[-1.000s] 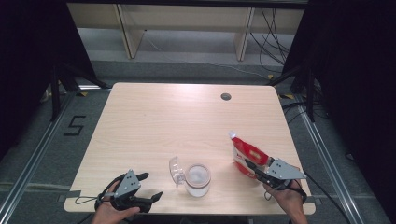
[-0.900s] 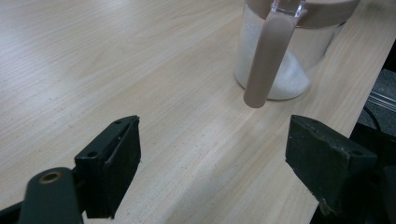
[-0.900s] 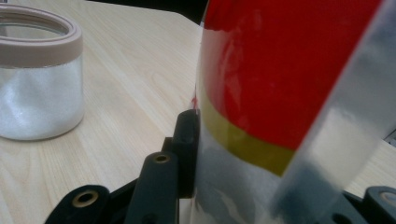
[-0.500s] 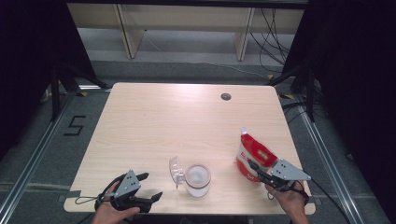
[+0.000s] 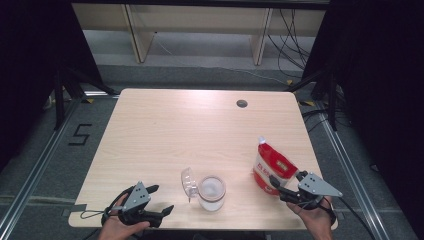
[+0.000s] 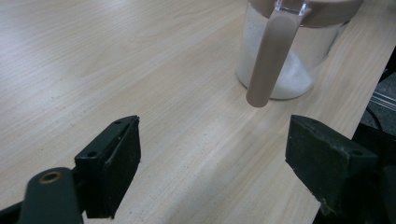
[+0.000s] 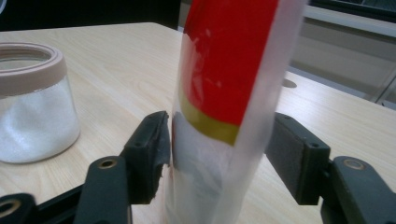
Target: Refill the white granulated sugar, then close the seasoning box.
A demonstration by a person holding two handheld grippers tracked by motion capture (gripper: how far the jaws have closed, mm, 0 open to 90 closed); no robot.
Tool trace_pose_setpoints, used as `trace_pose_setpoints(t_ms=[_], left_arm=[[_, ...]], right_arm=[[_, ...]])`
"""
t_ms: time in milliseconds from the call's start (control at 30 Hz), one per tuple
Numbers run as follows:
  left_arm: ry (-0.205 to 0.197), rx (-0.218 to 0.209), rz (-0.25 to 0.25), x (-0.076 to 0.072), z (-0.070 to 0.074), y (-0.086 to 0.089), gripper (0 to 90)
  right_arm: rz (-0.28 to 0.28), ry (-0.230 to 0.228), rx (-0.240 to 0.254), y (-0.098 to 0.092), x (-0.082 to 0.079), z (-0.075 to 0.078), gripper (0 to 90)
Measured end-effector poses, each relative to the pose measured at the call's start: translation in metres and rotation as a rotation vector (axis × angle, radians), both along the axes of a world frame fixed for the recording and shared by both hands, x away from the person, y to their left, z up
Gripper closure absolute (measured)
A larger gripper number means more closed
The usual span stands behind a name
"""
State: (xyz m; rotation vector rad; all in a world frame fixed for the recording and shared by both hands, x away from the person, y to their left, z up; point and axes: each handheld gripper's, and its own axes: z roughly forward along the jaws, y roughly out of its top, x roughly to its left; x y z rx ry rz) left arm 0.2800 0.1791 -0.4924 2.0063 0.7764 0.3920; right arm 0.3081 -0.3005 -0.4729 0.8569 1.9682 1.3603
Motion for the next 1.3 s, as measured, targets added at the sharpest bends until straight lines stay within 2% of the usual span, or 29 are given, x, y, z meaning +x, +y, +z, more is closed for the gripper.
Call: trace_pose_setpoints(t_ms=[33,133,167,267,300,333,367,433,467,500,533,567,633,667,733,767,800,833,867,933,967,1000,1100,1133,1167,1200,1233,1267,1300], left_arm=[[0.000,0.001,-0.001,0.000,0.000,0.000,17.9],[0.002,-0.014,0.004,0.000,0.001,-0.002,17.9],[0.002,-0.011,-0.001,0.000,0.001,-0.002,17.9],[0.012,-0.016,-0.007,0.001,0.001,-0.004,17.9],[0.014,-0.016,-0.005,0.001,0.001,-0.005,18.0],[0.010,0.003,-0.014,0.002,0.001,-0.004,18.3],[0.017,-0.013,-0.015,0.002,0.001,-0.005,18.5],[-0.003,-0.001,-0.024,0.004,0.002,-0.004,19.0],[-0.006,-0.001,-0.025,0.004,0.002,-0.004,19.3],[-0.005,-0.001,-0.024,0.004,0.002,-0.004,19.3],[-0.007,0.001,-0.027,0.004,0.002,-0.004,19.3],[-0.006,-0.001,-0.026,0.004,0.002,-0.004,19.3],[-0.005,-0.005,-0.022,0.004,0.002,-0.004,19.4],[-0.002,-0.008,-0.021,0.004,0.002,-0.004,19.6],[-0.003,-0.005,-0.017,0.004,0.002,-0.004,19.8],[-0.003,-0.006,-0.016,0.003,0.002,-0.003,19.8],[-0.003,-0.008,-0.014,0.003,0.002,-0.003,19.9],[-0.003,-0.008,-0.014,0.003,0.003,-0.003,19.9],[-0.002,-0.018,-0.008,0.003,0.002,-0.004,19.9],[-0.004,-0.007,-0.014,0.003,0.003,-0.004,20.1],[-0.003,-0.008,-0.014,0.003,0.003,-0.004,20.0],[-0.003,-0.007,-0.016,0.003,0.003,-0.004,20.0],[-0.002,-0.014,-0.017,0.003,0.003,-0.004,20.3],[0.014,-0.033,-0.002,0.002,0.002,-0.005,20.3],[0.016,-0.031,-0.006,0.002,0.003,-0.005,20.3],[0.012,-0.029,-0.007,0.002,0.003,-0.004,20.5],[0.013,-0.025,-0.006,0.001,0.004,-0.004,20.9],[0.014,-0.038,-0.002,0.001,0.004,-0.005,21.6],[0.013,-0.027,-0.009,0.002,0.005,-0.004,22.4]], right_arm=[[-0.002,-0.013,-0.007,-0.001,-0.001,0.000,40.0],[0.004,0.001,-0.004,-0.002,-0.005,0.001,39.9],[0.001,-0.010,-0.026,-0.005,-0.006,0.001,39.6],[-0.016,0.002,0.010,-0.008,-0.009,0.000,38.1],[0.001,0.021,0.006,-0.009,-0.010,0.000,37.8],[-0.009,0.012,-0.008,-0.010,-0.012,0.000,37.6],[-0.023,0.018,0.001,-0.009,-0.014,0.000,37.2],[-0.033,0.044,0.010,-0.010,-0.018,0.001,37.1],[-0.019,0.010,0.004,-0.012,-0.016,0.000,36.9],[-0.024,0.044,0.015,-0.012,-0.019,0.000,36.5],[-0.015,0.010,-0.015,-0.015,-0.019,0.000,36.5],[-0.035,0.049,0.006,-0.014,-0.022,0.000,36.4],[-0.034,0.020,-0.001,-0.015,-0.022,0.000,35.9],[-0.039,0.052,0.008,-0.015,-0.025,0.000,35.8],[-0.031,0.047,-0.015,-0.016,-0.025,0.000,35.6],[-0.039,0.025,-0.022,-0.017,-0.025,0.000,35.6],[-0.058,0.064,-0.001,-0.015,-0.029,-0.001,35.5],[-0.051,0.043,-0.012,-0.016,-0.029,0.000,35.5],[-0.054,0.055,-0.009,-0.016,-0.030,0.000,35.4],[-0.050,0.037,-0.025,-0.018,-0.031,0.000,35.4],[-0.067,0.061,-0.007,-0.018,-0.034,-0.001,35.3],[-0.057,0.042,-0.022,-0.019,-0.033,-0.001,35.3],[-0.075,0.069,-0.004,-0.019,-0.038,-0.002,35.3],[-0.070,0.041,-0.022,-0.020,-0.037,-0.002,35.3],[-0.070,0.071,-0.015,-0.020,-0.039,-0.002,35.2],[-0.067,0.074,-0.015,-0.019,-0.039,-0.002,35.3],[-0.067,0.069,-0.021,-0.020,-0.040,-0.002,35.2],[-0.058,0.032,-0.040,-0.021,-0.038,-0.003,35.2],[-0.065,0.078,-0.024,-0.019,-0.042,-0.002,35.2]])
